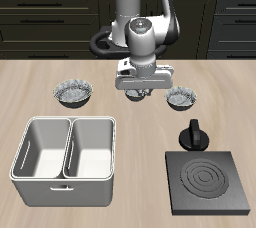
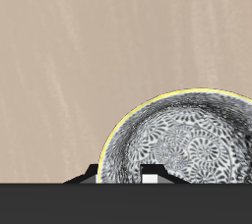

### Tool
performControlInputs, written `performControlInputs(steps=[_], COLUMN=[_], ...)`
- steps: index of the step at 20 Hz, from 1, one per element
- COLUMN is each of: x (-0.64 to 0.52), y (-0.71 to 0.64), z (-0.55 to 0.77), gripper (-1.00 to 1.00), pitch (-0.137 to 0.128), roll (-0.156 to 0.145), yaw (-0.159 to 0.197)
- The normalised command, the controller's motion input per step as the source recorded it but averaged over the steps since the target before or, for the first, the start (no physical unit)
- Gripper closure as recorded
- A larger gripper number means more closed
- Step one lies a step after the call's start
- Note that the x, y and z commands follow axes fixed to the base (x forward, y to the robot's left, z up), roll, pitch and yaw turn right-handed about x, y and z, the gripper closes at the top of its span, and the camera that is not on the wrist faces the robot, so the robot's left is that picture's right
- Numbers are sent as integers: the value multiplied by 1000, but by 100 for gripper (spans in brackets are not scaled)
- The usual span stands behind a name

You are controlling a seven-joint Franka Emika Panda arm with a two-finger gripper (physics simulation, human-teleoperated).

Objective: Turn off the flat stove and place the smallest bowl on it

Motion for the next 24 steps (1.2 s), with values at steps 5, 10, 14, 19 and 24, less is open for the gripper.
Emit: performControlInputs(steps=[5,10,14,19,24], x=[-54,0,-10,45,150], y=[5,46,18,48,70], z=[238,296,431,458,222], gripper=[100,100,100,100,100], pitch=[-46,-33,-62,-59,-11], roll=[-1,-6,-30,-23,-19], yaw=[9,25,21,20,12])
